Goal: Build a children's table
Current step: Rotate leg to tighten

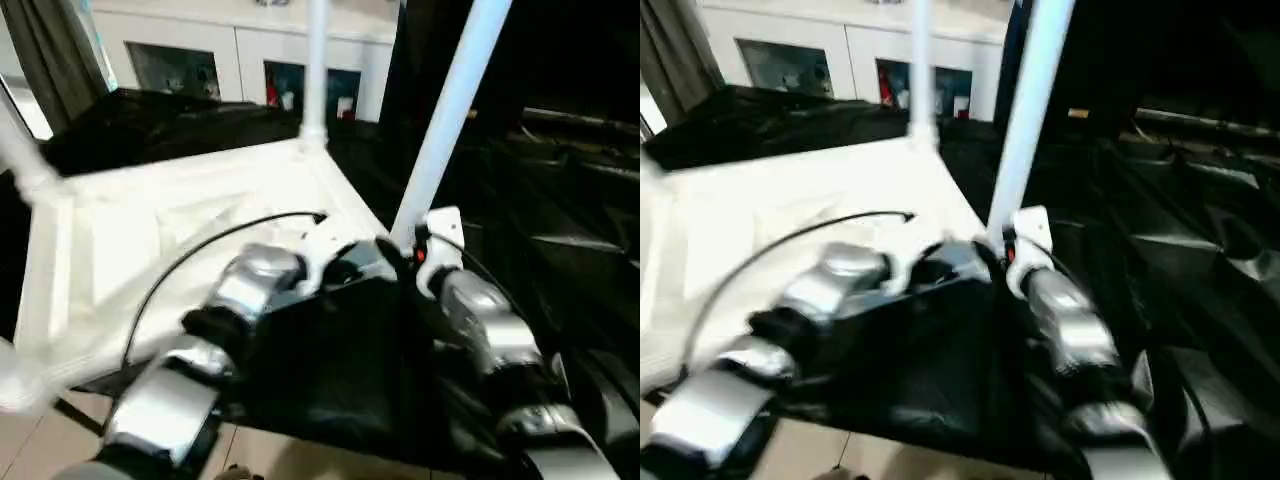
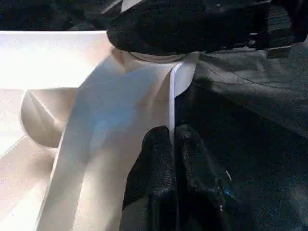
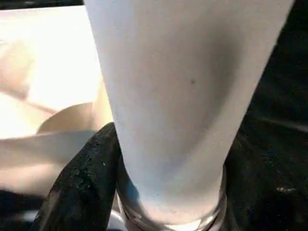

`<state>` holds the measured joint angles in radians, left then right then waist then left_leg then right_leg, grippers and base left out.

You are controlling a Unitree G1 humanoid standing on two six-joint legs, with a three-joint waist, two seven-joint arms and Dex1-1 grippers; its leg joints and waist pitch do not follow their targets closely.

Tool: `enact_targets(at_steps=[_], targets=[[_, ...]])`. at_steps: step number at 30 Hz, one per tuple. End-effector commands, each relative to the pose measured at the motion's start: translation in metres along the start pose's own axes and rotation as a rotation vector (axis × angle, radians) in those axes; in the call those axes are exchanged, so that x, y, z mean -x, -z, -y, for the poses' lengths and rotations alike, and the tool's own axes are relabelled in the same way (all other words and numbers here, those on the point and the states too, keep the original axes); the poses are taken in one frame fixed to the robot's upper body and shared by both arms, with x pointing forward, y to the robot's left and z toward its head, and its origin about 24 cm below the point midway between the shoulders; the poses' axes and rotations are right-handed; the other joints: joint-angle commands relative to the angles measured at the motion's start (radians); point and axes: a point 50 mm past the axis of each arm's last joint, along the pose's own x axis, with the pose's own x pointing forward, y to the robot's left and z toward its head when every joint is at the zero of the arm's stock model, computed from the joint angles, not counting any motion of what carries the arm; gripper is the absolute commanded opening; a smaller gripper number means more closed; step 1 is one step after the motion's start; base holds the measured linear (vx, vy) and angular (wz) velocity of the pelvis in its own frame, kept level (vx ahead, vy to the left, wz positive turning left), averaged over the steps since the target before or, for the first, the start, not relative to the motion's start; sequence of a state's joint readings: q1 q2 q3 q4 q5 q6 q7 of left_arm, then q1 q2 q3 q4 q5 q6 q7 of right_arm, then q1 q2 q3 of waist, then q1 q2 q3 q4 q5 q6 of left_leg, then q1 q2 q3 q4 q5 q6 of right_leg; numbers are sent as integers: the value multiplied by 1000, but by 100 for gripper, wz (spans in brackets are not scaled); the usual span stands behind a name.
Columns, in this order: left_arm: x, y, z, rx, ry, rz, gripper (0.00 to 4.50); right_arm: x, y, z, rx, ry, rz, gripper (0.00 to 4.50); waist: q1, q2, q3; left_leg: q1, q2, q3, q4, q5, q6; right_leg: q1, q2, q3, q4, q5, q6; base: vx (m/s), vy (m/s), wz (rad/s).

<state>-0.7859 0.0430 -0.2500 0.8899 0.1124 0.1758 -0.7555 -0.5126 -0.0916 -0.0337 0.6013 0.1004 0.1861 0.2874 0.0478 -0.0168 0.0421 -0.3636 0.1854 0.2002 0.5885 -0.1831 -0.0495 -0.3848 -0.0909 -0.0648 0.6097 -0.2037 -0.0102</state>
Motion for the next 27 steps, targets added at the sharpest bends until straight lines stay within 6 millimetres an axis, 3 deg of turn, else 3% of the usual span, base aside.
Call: enact_targets(at_steps=[1,3,4,8,13,14,17,20,23,27], targets=[[-16,-20,17,-36,43,68,0,-8,16,-46,10,-191,-67,267,-1,-3,-47,16,46,-25,-78,-268,14,25,-62,50,-93,-234,-189,0,0,0],[-16,-19,17,-27,57,71,0,-7,14,-47,26,-212,-48,267,-1,-3,-48,12,47,-26,-79,-255,21,30,-63,49,-90,-218,-192,0,0,0],[-15,-18,16,-29,59,67,0,-7,13,-47,10,-233,-39,323,0,-3,-47,11,47,-26,-79,-247,29,31,-63,48,-89,-207,-195,0,0,0],[-7,-11,9,-48,80,47,0,-2,7,-43,39,-326,-19,358,0,-3,-45,10,47,-27,-81,-272,35,32,-64,47,-94,-250,-188,0,0,0],[12,3,-1,-70,148,11,0,15,5,-31,179,-536,-33,358,0,-4,-46,2,49,-30,-81,-253,49,39,-66,46,-91,-238,-185,0,0,0],[18,6,-4,-88,175,8,0,21,4,-27,193,-594,-37,358,-1,0,-47,6,51,-28,-80,-250,51,36,-65,47,-91,-218,-196,0,0,0],[33,15,-6,-156,283,-24,0,34,1,-18,228,-687,-49,358,0,-3,-54,1,54,-29,-75,-205,77,45,-66,47,-77,-111,-231,0,0,0],[43,20,-5,-152,364,-31,0,41,0,-13,250,-737,-59,358,-4,1,-55,3,54,-23,-70,-162,100,40,-64,46,-67,-22,-271,0,0,0],[58,25,-5,-146,471,-36,0,53,2,-9,306,-844,-108,358,7,3,-53,5,59,-21,-71,-166,95,42,-62,44,-64,-33,-284,0,0,0],[66,29,-9,-133,465,-19,0,60,3,-5,315,-889,-135,358,16,3,-53,10,61,-18,-72,-192,78,37,-61,45,-64,-52,-286,0,0,0]])
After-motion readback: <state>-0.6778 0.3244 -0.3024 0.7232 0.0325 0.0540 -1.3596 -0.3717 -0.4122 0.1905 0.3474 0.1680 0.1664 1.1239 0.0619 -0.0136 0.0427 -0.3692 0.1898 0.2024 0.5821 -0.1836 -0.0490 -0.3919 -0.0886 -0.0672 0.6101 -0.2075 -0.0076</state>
